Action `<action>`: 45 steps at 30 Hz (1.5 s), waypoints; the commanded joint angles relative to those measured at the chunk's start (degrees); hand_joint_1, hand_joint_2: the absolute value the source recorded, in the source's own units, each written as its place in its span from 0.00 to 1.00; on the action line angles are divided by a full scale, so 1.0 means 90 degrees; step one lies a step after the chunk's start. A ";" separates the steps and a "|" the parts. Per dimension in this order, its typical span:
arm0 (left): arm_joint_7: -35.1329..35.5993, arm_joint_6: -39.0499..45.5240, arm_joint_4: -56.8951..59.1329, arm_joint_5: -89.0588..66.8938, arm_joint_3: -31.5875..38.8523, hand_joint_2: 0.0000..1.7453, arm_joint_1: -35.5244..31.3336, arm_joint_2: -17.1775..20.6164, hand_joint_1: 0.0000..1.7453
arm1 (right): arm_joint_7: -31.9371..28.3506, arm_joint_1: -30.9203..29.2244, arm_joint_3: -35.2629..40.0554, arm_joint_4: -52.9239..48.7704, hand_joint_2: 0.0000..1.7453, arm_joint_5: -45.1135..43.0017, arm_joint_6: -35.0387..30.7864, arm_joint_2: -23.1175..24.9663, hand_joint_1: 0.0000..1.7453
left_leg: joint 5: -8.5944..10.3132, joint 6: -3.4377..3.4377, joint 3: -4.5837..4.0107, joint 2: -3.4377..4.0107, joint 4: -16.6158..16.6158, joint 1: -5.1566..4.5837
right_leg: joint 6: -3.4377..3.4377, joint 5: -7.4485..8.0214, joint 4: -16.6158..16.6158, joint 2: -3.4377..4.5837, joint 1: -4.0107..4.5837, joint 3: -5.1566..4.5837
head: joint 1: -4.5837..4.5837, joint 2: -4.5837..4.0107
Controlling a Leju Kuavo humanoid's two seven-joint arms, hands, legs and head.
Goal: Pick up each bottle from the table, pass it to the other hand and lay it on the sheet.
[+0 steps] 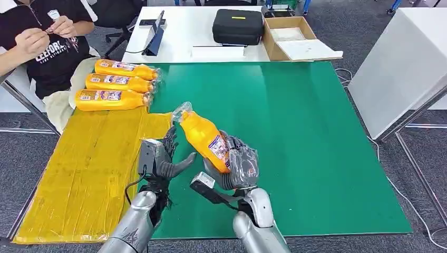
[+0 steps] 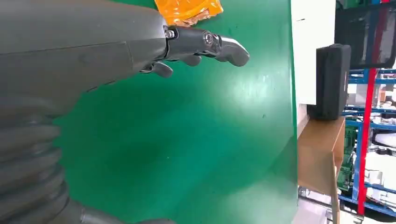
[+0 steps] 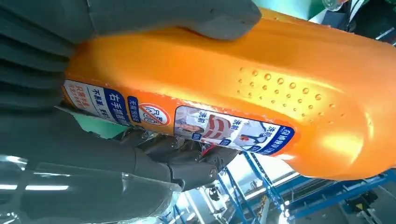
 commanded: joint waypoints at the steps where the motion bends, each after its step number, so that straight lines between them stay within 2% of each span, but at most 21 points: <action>1: 0.0051 -0.0240 0.0423 0.0186 0.0049 1.00 -0.0240 0.0263 0.00 | 0.0022 -0.0022 -0.0008 -0.0034 1.00 0.0228 -0.0265 0.0007 1.00 | -0.0007 -0.0024 0.0021 0.0002 -0.0004 0.0008 | -0.0015 -0.0005 -0.0006 -0.0005 0.0009 0.0023 | 0.0000 -0.0002; 10: 0.0053 -0.0107 0.0350 0.0218 0.0198 1.00 -0.0348 0.0364 0.00 | 0.0091 -0.0047 -0.0085 -0.0259 1.00 0.0351 -0.0265 0.0023 1.00 | -0.0007 -0.0021 0.0013 0.0003 0.0001 0.0007 | -0.0014 -0.0005 -0.0001 -0.0004 0.0007 0.0015 | 0.0000 -0.0002; 17: 0.0107 -0.0236 0.0444 0.0297 0.0342 1.00 -0.0753 0.0524 0.00 | 0.0195 -0.0325 -0.0214 -0.0210 1.00 0.0343 -0.0265 0.0031 1.00 | -0.0006 -0.0026 0.0011 0.0004 0.0006 0.0010 | -0.0016 -0.0005 0.0004 -0.0004 0.0009 0.0013 | -0.0002 -0.0002; 37: 0.0195 -0.0593 0.0481 0.0526 0.0408 1.00 -0.1112 0.0727 0.00 | 0.0058 -0.0094 -0.0513 -0.0459 1.00 0.0522 -0.0265 0.0043 1.00 | -0.0004 -0.0025 0.0015 -0.0001 0.0001 0.0009 | -0.0015 -0.0007 0.0000 -0.0010 0.0007 0.0020 | 0.0000 -0.0002; 45: 0.0363 -0.1560 0.0793 0.0722 0.0144 1.00 -0.1196 0.1008 0.00 | -0.0012 -0.0047 -0.0687 -0.0538 1.00 0.0545 -0.0265 0.0019 1.00 | -0.0003 -0.0020 0.0012 0.0000 0.0001 0.0009 | -0.0012 -0.0004 -0.0001 -0.0006 0.0006 0.0015 | 0.0000 -0.0002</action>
